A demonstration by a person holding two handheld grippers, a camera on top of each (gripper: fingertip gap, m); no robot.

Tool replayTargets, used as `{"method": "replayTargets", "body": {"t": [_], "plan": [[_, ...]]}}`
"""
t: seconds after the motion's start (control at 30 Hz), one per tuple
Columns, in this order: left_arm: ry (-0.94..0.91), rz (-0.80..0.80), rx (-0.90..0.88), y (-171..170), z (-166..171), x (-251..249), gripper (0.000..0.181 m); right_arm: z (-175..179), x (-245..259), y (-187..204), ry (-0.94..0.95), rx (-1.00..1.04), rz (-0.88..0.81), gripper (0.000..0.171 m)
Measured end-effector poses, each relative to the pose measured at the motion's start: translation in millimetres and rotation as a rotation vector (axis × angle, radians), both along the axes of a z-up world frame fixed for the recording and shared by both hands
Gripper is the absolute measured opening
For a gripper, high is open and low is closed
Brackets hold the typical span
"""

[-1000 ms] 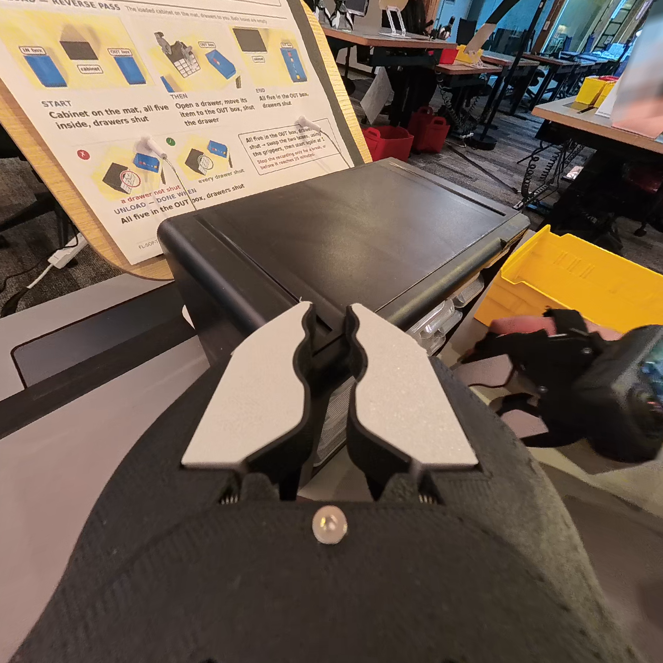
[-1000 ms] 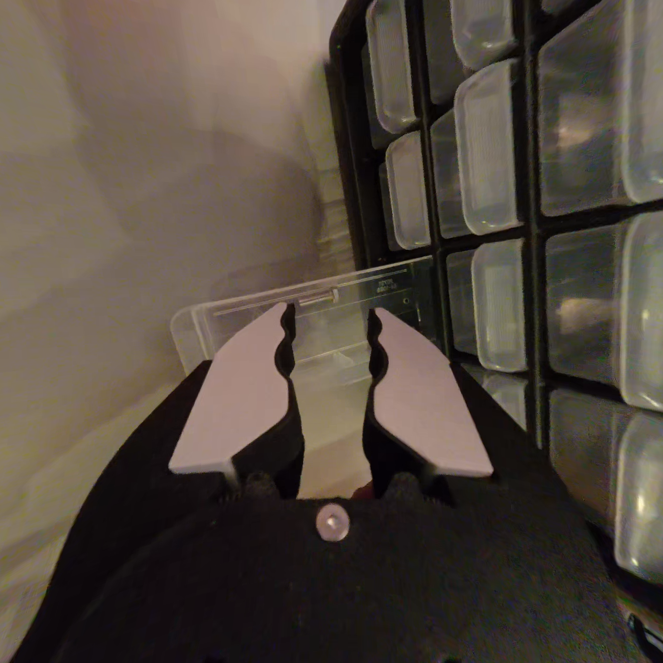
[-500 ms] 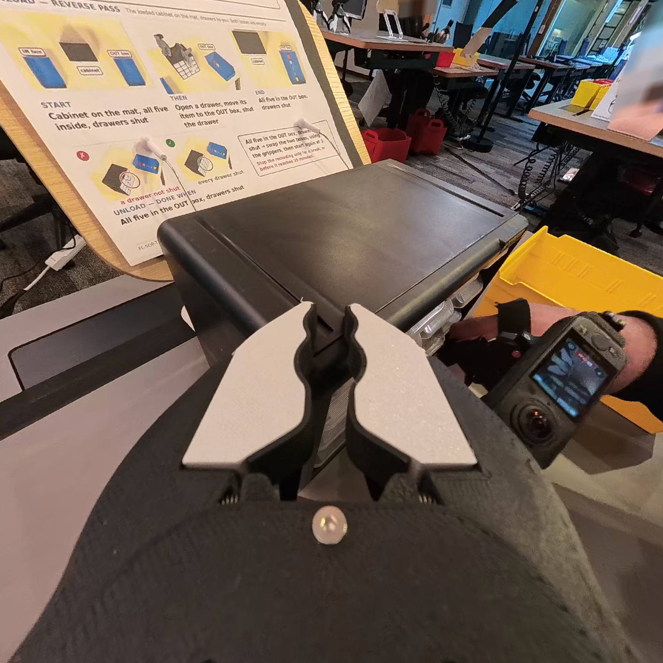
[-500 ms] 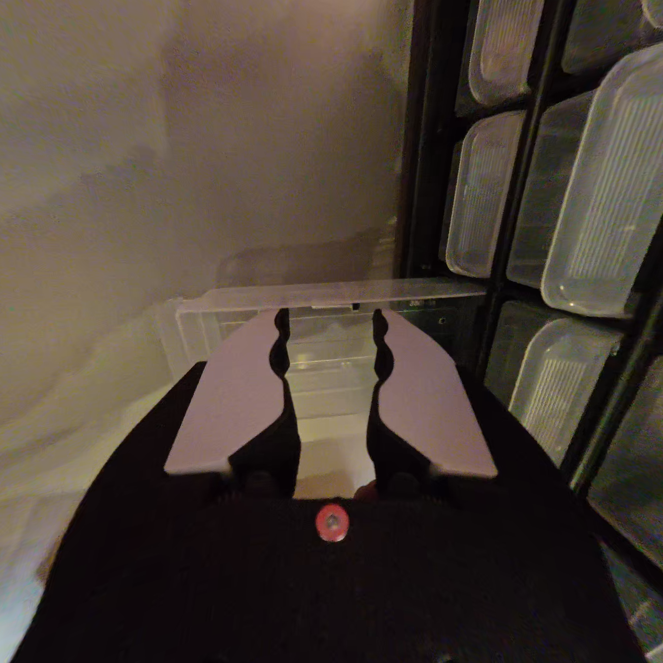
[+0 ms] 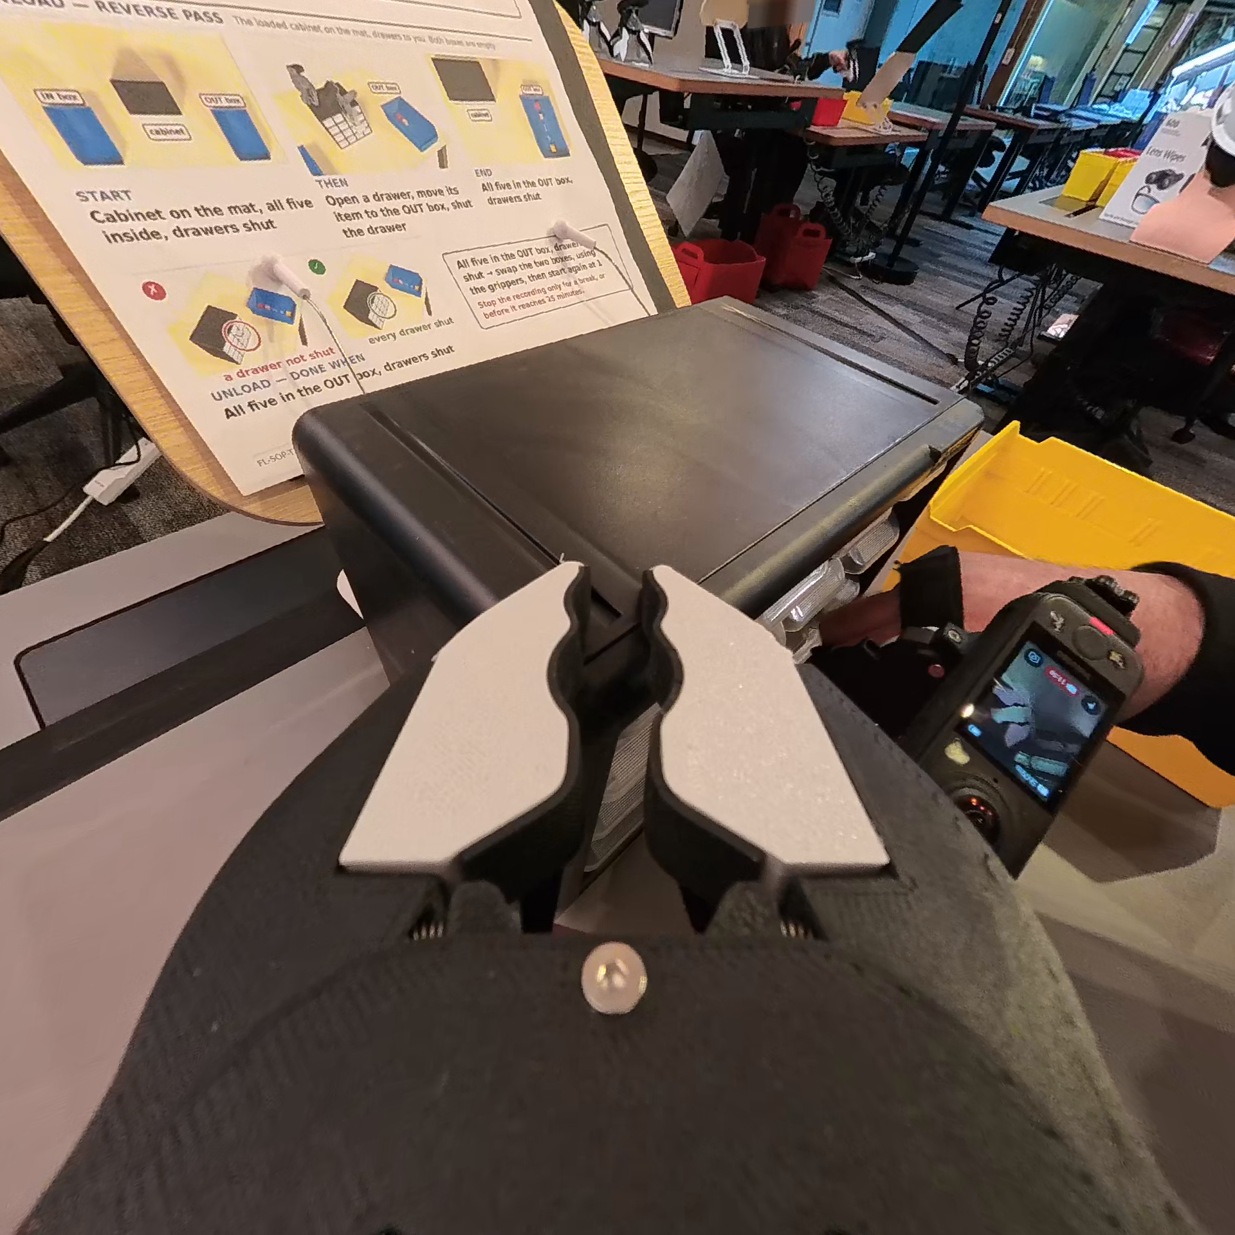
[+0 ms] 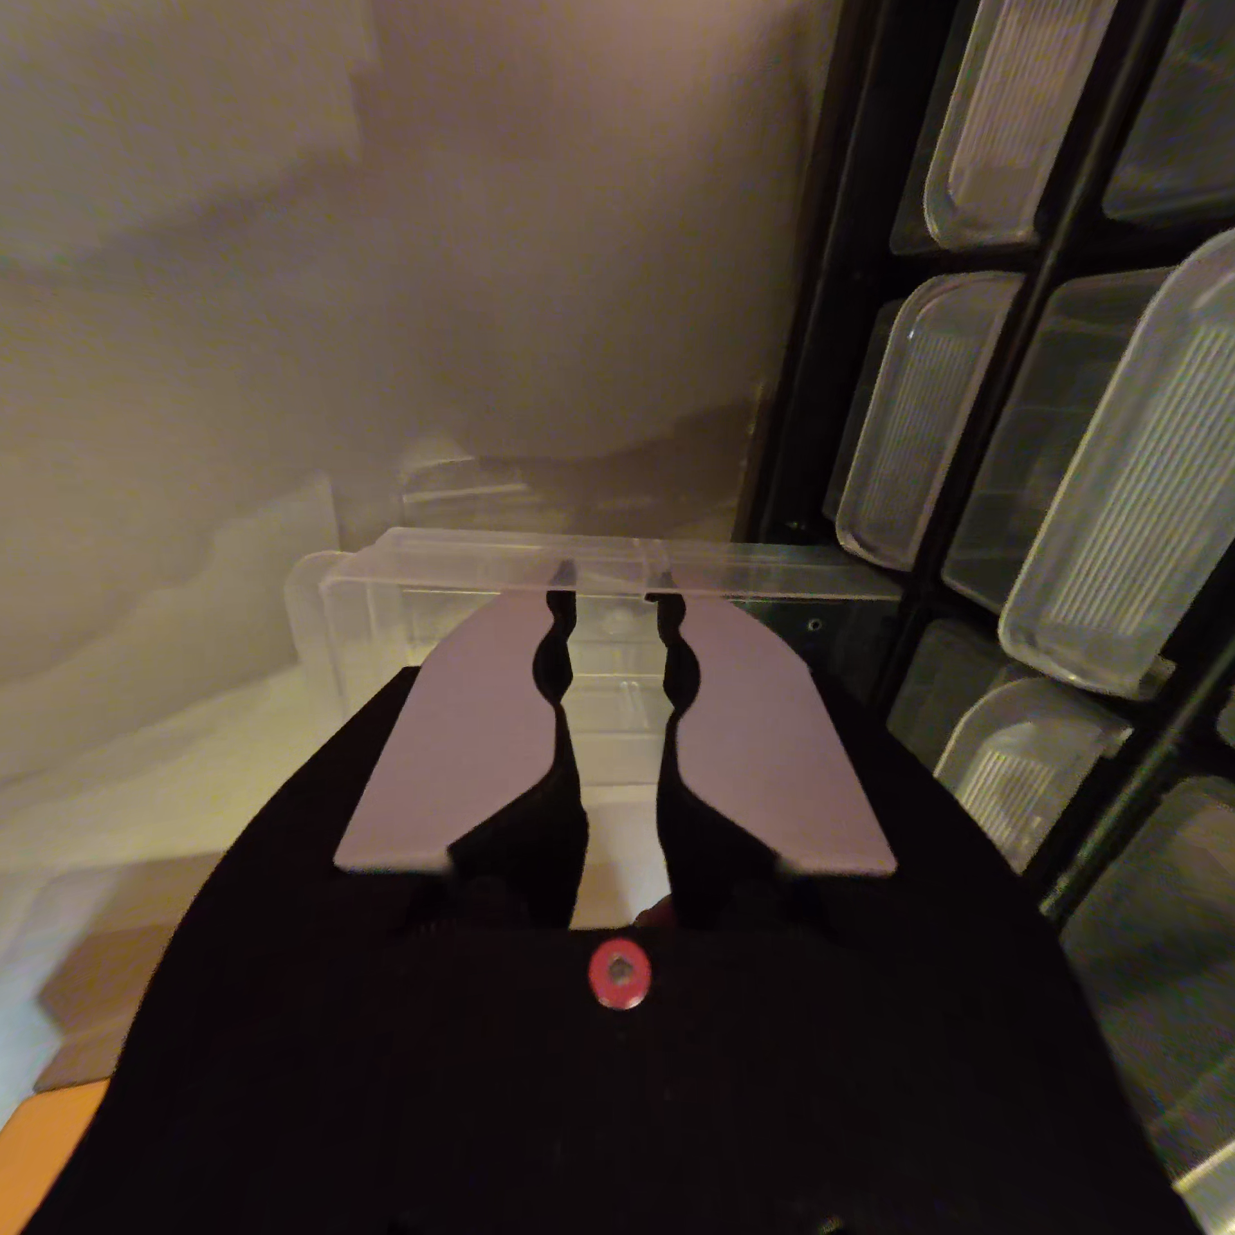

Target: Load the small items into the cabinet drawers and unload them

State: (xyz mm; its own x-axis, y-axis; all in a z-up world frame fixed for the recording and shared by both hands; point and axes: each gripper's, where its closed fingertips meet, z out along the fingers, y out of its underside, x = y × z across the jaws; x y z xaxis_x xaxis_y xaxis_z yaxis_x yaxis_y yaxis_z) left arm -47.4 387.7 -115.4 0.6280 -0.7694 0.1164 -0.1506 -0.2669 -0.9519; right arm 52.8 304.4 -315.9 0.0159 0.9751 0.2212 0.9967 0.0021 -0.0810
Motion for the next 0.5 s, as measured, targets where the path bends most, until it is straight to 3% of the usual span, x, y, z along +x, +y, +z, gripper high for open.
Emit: {"method": "replayTargets", "body": {"t": [0.2,0.5], "plan": [[0.000,0.001,0.001,0,0,0,0.015,15,1,-4,0.065,0.027,-0.027,0.023],[-0.002,0.004,0.003,0,0,0,0.015,72,13,-26,0.161,0.102,-0.042,0.023]]}}
